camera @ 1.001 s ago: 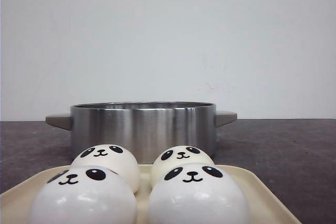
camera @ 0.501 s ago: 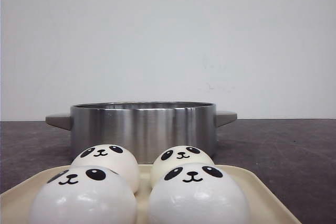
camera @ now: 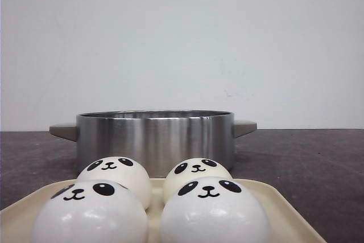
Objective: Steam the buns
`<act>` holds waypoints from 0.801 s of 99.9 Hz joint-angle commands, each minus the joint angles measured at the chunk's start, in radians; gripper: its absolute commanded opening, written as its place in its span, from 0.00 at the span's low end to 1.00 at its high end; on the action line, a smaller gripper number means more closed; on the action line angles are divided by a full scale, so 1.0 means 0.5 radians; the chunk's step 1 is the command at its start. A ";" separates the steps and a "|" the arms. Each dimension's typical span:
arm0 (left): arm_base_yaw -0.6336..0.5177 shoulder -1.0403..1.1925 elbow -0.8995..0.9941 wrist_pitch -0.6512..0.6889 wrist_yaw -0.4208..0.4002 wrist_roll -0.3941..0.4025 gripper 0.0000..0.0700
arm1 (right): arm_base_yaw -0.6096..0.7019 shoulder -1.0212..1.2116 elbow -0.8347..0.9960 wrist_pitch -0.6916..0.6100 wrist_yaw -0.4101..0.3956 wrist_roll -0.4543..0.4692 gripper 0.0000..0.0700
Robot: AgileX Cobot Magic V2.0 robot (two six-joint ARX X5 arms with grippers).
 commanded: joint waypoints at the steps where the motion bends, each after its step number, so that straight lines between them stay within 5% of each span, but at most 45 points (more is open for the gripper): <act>1: 0.000 -0.001 -0.028 -0.012 0.006 -0.246 0.01 | -0.001 -0.003 -0.001 0.181 -0.085 0.394 0.00; 12: 0.000 -0.001 -0.006 -0.015 0.023 -0.490 0.01 | -0.001 -0.002 0.072 0.328 -0.271 0.522 0.00; 25: 0.001 -0.001 0.025 -0.005 0.269 -0.718 0.04 | -0.001 -0.001 0.327 0.052 -0.303 0.571 0.00; 40: 0.001 -0.001 0.075 0.008 0.649 -0.732 0.02 | -0.001 0.050 0.676 -0.255 -0.306 0.487 0.00; 52: 0.000 0.008 0.275 0.013 0.873 -0.919 0.02 | -0.001 0.143 1.018 -0.475 -0.432 0.245 0.00; 58: -0.002 0.053 0.522 -0.190 0.896 -0.856 0.02 | -0.001 0.228 1.241 -0.703 -0.459 -0.027 0.00; 64: -0.001 0.160 0.875 -0.530 0.816 -0.590 0.02 | -0.002 0.338 1.470 -0.951 -0.429 -0.227 0.00; 72: -0.001 0.381 1.305 -0.824 0.600 -0.260 0.02 | 0.000 0.488 1.727 -1.122 -0.346 -0.286 0.00; 80: -0.002 0.643 1.659 -0.870 0.549 -0.176 0.02 | 0.000 0.620 1.925 -1.128 -0.329 -0.294 0.00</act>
